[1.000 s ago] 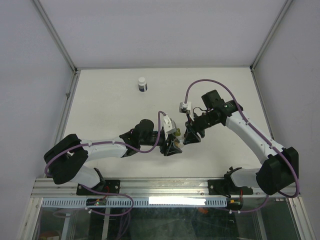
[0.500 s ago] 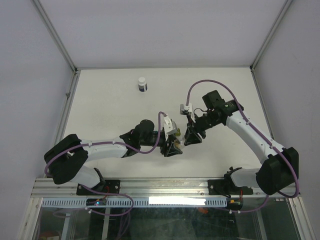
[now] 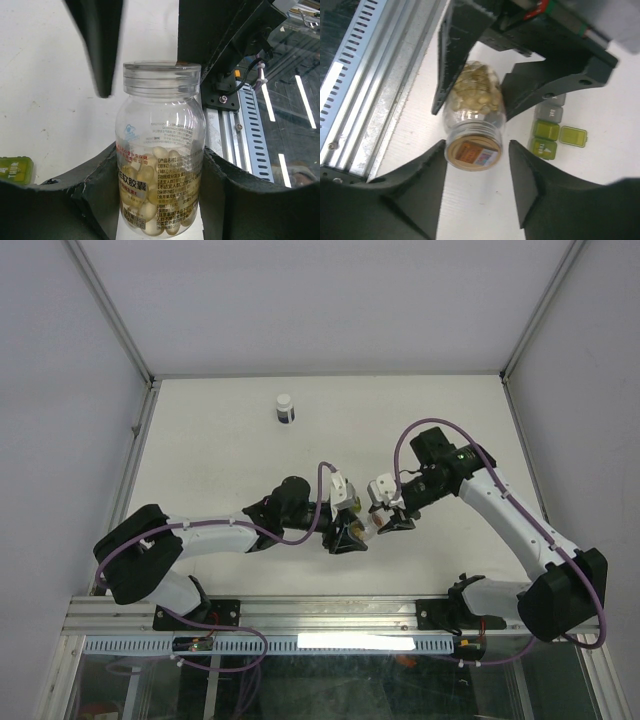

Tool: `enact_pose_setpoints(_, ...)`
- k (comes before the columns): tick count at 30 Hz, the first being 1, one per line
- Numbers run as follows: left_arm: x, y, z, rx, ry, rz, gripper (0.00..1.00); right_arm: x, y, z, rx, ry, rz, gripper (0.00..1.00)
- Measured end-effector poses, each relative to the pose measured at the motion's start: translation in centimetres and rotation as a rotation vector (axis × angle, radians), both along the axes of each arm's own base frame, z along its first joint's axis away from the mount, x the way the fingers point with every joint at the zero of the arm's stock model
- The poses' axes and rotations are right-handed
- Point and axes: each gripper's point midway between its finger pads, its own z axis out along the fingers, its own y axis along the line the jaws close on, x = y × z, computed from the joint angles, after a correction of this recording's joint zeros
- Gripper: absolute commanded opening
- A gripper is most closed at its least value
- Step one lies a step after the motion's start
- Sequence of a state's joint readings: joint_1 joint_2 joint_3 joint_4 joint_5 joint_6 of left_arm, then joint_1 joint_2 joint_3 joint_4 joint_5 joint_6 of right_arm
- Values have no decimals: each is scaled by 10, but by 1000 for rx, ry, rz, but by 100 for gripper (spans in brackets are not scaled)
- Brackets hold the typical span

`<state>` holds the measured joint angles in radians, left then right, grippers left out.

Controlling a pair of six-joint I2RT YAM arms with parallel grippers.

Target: Sort the pills into containers

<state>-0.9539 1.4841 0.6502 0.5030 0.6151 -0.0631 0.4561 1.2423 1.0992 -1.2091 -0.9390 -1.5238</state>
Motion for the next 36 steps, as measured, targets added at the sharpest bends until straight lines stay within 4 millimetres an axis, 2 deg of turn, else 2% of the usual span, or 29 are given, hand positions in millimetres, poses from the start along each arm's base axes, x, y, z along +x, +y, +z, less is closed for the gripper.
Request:
enact_pose_setpoints(2, 0, 0, -1, 3, 6, 1, 0, 4, 2, 2, 7, 13, -35, 77)
enact_pose_setpoints(4, -2, 2, -5, 15, 15, 2, 0, 7, 5, 6, 15, 24, -73, 79)
enact_pose_setpoints(10, -1, 5, -10, 34, 23, 15, 0, 8, 3, 16, -5, 159, -213, 80)
enact_pose_setpoints(14, 0, 9, -5, 29, 12, 40, 0, 5, 4, 27, -21, 281, -312, 79)
enact_pose_setpoints(18, 4, 11, 6, 10, -9, 66, 0, 1, 3, 27, -58, 420, -420, 79)
enact_pose_setpoints(22, 7, 11, 7, 9, -17, 88, 0, 2, 5, 24, -77, 508, -497, 79)
enact_pose_setpoints(29, 9, 11, 7, 11, -18, 99, 0, 5, 12, 15, -114, 602, -547, 65)
enact_pose_setpoints(31, 10, 11, 7, 12, -19, 106, 0, 4, 14, 14, -118, 602, -545, 55)
enact_pose_setpoints(34, 10, 11, 7, 12, -19, 106, 0, 5, 15, 13, -123, 591, -547, 34)
enact_pose_setpoints(36, 9, 10, 7, 11, -20, 104, 0, 6, 14, 12, -128, 591, -554, 24)
